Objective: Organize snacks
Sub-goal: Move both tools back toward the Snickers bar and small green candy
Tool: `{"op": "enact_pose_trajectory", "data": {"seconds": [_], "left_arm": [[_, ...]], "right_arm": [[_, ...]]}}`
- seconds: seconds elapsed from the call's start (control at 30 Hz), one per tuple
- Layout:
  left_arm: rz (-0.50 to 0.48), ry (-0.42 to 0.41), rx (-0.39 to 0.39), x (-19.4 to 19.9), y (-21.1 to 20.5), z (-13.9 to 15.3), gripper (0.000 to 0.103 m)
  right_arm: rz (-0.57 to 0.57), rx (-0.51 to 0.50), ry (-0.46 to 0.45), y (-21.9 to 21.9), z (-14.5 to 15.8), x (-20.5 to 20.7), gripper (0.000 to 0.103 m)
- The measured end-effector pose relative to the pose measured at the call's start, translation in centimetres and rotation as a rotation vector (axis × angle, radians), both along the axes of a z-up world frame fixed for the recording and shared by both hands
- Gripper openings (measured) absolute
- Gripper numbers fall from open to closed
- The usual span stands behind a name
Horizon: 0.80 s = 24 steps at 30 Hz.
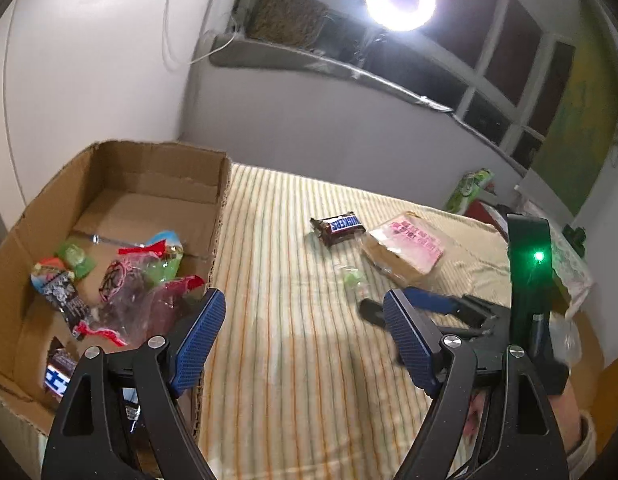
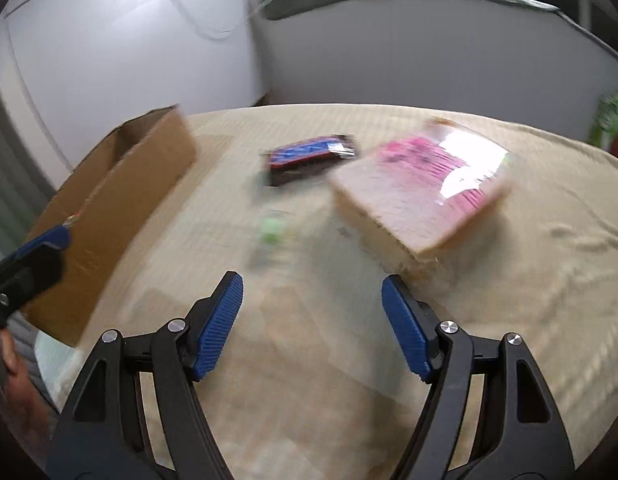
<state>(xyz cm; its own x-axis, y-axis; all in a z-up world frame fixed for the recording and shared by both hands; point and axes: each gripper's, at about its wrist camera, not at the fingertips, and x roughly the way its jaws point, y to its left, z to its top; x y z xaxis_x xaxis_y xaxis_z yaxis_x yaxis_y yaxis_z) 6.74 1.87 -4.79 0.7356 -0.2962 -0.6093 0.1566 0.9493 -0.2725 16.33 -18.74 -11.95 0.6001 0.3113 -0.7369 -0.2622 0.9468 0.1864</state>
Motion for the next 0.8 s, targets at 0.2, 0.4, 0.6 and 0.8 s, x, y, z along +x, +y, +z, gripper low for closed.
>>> {"op": "enact_pose_trajectory", "data": {"seconds": [0.2,0.4,0.6,0.8], "left_arm": [[-0.005,-0.015,0.079,-1.0,-0.1,0.2,0.081],[-0.007,-0.049,0.039,0.3,-1.6,2.1,0.081],[0.043,-0.05,0.179,7.0,-3.2,3.8,0.08],[0.038,0.148,0.063,13.3,-2.6,1.9,0.081]], "right_arm": [[0.056,-0.041,-0.018,1.3,0.8,-1.0,0.075],[0.127,-0.075,-0.023,4.5,0.8,1.0,0.074],[0.151,-0.083,0.034,5.1,0.4,3.8,0.067],[0.204,-0.08,0.049,5.4,0.1,4.5,0.051]]}}
